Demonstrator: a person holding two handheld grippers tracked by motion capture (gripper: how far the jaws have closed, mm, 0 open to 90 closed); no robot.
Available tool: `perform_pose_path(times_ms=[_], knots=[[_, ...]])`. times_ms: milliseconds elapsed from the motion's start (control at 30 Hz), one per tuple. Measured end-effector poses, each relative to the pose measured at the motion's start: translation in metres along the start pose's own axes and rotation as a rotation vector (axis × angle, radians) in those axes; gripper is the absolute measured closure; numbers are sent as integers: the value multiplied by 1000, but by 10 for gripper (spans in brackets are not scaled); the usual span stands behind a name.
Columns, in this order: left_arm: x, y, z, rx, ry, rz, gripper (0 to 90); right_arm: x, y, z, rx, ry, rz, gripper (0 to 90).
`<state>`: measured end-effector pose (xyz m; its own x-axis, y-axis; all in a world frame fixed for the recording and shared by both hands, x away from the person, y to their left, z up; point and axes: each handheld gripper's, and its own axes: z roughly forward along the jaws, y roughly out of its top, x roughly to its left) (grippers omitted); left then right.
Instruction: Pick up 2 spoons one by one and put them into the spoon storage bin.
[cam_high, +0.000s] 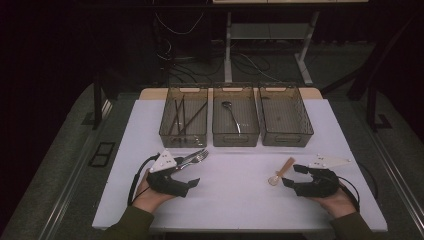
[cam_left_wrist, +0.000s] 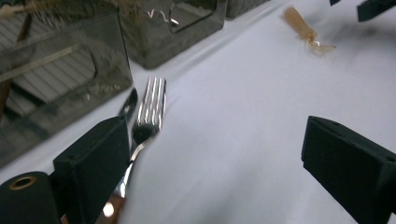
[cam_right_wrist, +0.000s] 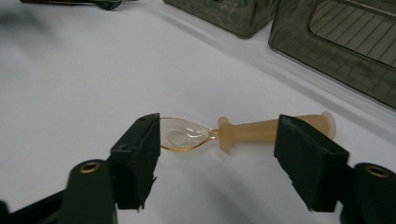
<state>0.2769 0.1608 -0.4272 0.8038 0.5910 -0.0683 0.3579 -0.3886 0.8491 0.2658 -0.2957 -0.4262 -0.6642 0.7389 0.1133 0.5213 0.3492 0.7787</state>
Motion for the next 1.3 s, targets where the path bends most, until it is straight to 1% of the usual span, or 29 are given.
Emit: perform_pose_path(times_ms=[33,67,133,167,267,300,367,467,500,567,667,733,800,833,900,1000,1167,1300], knots=[[0,-2,-1,5,0,4,57,-1,1,0,2,-2,0,342],[0,-4,-1,6,-2,-3,55,-1,1,1,2,-5,-4,356],[0,-7,-1,16,-5,-4,55,-3,4,1,5,-17,-5,405],[0,-7,0,24,-2,5,55,-5,5,1,7,-25,-2,427],[0,-7,2,24,-5,5,56,-11,9,3,11,-37,-10,503],[0,-7,2,24,-6,3,58,-14,11,4,15,-40,-7,542],[0,-8,3,29,-9,8,60,-17,14,6,32,-44,-20,568],[-1,-8,3,32,-9,9,63,-22,22,9,47,-43,-37,686],[-1,-8,3,32,-10,8,64,-24,25,11,52,-48,-44,735],[-1,-8,3,31,-11,9,65,-27,30,14,67,-68,-54,805],[0,-8,3,34,-12,10,66,-36,37,22,93,-93,-59,881],[0,-8,3,30,-15,8,66,-40,41,28,113,-107,-63,897],[0,-8,3,32,-19,8,66,-44,45,35,134,-107,-63,898],[0,-8,4,32,-20,8,66,-46,46,39,148,-110,-73,898],[0,-8,3,31,-20,7,66,-48,48,46,173,-101,-78,898],[0,-8,2,32,-22,7,66,-49,48,54,222,-111,-93,899],[0,-8,3,31,-30,3,67,-52,45,62,274,-139,-100,899],[0,-8,4,31,-34,2,67,-52,44,62,285,-141,-102,899]])
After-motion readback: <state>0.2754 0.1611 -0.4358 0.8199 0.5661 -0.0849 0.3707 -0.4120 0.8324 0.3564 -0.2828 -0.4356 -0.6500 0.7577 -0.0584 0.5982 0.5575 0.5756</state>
